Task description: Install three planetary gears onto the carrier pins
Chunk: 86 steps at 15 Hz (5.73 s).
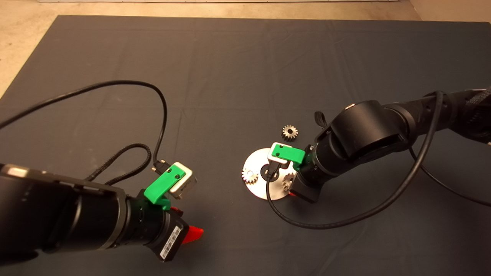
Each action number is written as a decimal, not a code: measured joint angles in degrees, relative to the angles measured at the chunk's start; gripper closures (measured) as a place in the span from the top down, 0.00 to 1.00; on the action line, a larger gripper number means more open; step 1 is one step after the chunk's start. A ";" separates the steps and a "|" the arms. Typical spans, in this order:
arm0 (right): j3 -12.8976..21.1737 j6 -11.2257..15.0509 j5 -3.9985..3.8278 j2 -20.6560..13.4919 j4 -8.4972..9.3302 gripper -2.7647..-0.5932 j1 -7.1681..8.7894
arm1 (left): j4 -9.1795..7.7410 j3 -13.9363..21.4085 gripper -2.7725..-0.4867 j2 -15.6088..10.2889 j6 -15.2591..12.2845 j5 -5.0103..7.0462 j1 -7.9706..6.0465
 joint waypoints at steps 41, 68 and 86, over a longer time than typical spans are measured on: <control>-3.78 -1.05 0.63 0.37 -0.27 0.13 -1.51 | 0.02 0.00 0.37 -0.11 -0.25 -2.76 -0.74; -3.78 -1.24 0.42 0.50 -0.31 0.24 -1.51 | 0.02 0.00 0.37 -0.11 -0.33 -2.91 -0.77; -5.37 -0.80 2.44 -4.13 -0.30 0.47 9.11 | 0.02 0.00 0.37 0.07 -0.64 -2.99 -0.79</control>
